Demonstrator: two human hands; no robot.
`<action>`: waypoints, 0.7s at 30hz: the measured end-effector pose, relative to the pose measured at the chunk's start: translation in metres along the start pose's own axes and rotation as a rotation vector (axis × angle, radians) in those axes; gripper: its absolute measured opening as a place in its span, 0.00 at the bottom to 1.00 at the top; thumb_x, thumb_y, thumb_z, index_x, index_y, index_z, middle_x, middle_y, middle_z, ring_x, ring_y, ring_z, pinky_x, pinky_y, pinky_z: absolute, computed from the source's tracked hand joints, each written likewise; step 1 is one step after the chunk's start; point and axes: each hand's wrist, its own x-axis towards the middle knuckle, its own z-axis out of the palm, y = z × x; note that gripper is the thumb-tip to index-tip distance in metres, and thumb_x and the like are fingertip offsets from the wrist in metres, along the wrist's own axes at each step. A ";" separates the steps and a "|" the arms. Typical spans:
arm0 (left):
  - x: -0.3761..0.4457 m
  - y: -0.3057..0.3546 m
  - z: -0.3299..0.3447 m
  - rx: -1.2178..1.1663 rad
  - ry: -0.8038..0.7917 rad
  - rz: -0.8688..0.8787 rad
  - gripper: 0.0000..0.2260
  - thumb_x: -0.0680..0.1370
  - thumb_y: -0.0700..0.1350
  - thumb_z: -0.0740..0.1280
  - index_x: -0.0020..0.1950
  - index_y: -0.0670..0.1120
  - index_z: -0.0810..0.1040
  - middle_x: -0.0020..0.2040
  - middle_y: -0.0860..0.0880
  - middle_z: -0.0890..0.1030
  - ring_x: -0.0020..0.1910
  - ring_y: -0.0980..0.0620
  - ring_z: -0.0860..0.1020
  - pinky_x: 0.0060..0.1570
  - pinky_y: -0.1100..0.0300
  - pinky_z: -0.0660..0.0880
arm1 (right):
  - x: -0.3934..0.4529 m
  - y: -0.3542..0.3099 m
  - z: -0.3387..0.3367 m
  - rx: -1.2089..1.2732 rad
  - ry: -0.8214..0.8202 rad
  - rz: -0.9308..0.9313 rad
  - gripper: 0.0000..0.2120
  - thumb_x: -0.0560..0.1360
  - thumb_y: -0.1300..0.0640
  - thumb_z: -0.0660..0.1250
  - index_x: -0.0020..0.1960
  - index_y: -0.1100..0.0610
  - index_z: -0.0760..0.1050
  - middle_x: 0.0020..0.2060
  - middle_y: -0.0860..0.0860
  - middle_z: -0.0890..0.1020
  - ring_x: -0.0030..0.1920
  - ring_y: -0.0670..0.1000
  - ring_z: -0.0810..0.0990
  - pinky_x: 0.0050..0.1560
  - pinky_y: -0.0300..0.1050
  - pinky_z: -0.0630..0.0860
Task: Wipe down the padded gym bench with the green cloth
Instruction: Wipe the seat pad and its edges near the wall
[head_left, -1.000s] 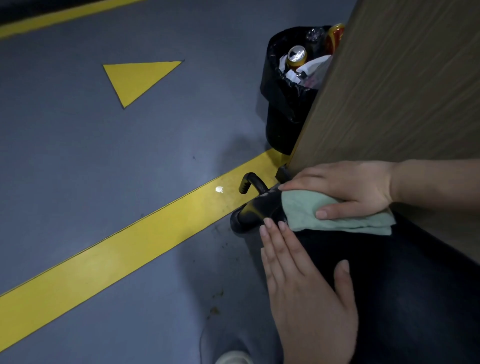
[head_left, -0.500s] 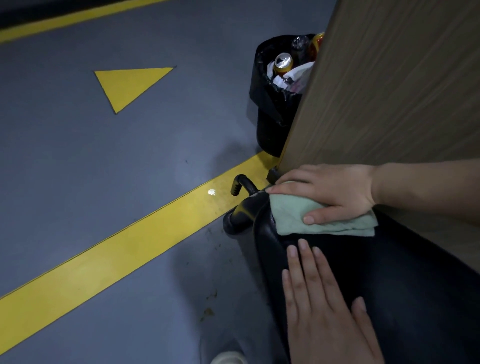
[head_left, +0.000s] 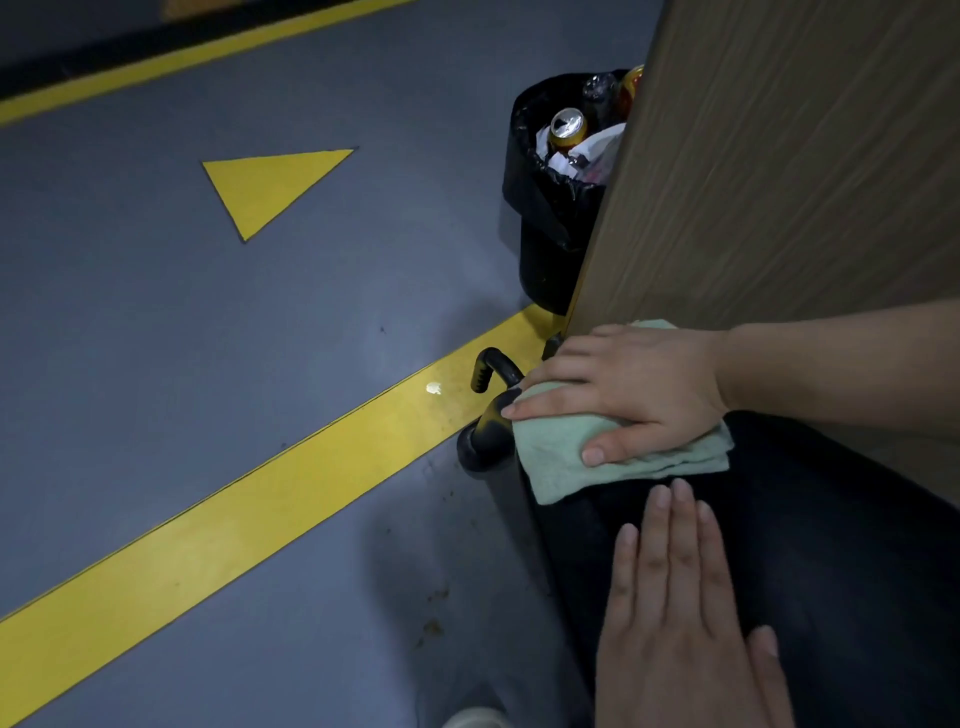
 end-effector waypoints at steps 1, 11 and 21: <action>-0.001 -0.002 0.000 0.004 0.002 0.039 0.46 0.66 0.58 0.57 0.77 0.37 0.46 0.74 0.45 0.65 0.74 0.48 0.62 0.70 0.53 0.56 | -0.001 -0.001 0.000 -0.014 0.009 0.003 0.31 0.77 0.32 0.42 0.76 0.42 0.49 0.70 0.52 0.67 0.62 0.55 0.71 0.57 0.58 0.71; 0.003 -0.022 -0.024 -0.191 0.300 0.257 0.22 0.77 0.55 0.56 0.70 0.51 0.67 0.71 0.53 0.68 0.73 0.53 0.63 0.71 0.56 0.60 | -0.015 -0.032 0.010 -0.083 0.090 0.141 0.29 0.76 0.31 0.48 0.74 0.38 0.57 0.73 0.52 0.64 0.67 0.63 0.66 0.63 0.63 0.65; -0.003 -0.018 -0.008 -0.208 0.232 -0.002 0.35 0.65 0.53 0.61 0.72 0.45 0.64 0.73 0.49 0.65 0.73 0.51 0.62 0.67 0.54 0.61 | -0.052 -0.064 0.031 0.121 0.218 0.591 0.28 0.72 0.28 0.36 0.72 0.28 0.42 0.77 0.40 0.43 0.77 0.50 0.39 0.73 0.56 0.42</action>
